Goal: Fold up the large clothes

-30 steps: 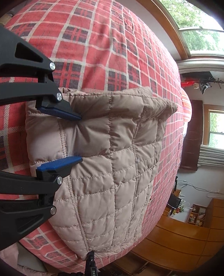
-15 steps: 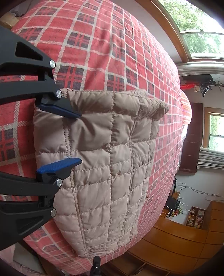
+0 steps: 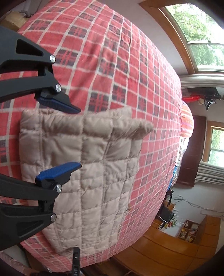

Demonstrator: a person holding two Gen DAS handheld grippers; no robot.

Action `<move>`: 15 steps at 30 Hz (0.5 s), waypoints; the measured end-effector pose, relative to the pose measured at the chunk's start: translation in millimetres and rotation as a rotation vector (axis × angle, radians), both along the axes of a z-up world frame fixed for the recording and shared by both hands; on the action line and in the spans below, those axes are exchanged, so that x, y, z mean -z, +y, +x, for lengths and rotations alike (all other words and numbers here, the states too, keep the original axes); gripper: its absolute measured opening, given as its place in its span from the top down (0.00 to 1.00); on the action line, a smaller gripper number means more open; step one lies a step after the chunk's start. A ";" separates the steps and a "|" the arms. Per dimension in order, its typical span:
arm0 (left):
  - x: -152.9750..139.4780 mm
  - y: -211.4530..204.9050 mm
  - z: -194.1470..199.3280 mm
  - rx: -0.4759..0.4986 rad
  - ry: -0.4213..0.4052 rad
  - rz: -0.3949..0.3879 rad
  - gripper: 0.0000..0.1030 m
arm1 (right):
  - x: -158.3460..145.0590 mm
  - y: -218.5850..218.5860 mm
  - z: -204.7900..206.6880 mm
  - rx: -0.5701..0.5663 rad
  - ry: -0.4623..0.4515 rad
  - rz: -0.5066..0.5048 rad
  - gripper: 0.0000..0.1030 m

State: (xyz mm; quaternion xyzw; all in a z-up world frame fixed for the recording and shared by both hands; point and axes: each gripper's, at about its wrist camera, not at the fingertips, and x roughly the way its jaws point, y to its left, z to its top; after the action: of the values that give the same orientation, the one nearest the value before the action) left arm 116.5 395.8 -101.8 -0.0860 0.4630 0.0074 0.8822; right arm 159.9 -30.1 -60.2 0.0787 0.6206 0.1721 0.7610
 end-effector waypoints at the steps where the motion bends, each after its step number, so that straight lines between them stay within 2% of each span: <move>1: 0.5 4.8 3.9 -0.007 0.008 0.008 0.38 | 2.5 1.8 2.2 0.002 0.005 -0.012 0.94; 3: 3.7 13.8 10.4 -0.010 0.028 0.009 0.36 | 7.3 4.5 6.1 0.008 0.015 -0.032 0.96; 9: 27.1 35.3 27.4 0.008 0.086 -0.075 0.27 | 30.7 3.9 15.6 0.022 0.066 -0.052 1.00; 11: 38.6 40.2 30.9 -0.001 0.112 -0.071 0.27 | 36.5 3.3 16.6 0.027 0.075 -0.049 1.00; 15: 52.9 44.9 32.6 0.031 0.121 -0.124 0.25 | 42.2 3.6 18.6 0.031 0.084 -0.054 1.00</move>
State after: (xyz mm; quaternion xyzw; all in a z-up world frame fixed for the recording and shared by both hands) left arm 149.1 440.7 -154.7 -0.1326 0.5162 -0.0295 0.8456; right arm 178.5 -26.6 -102.5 0.0750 0.6550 0.1399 0.7388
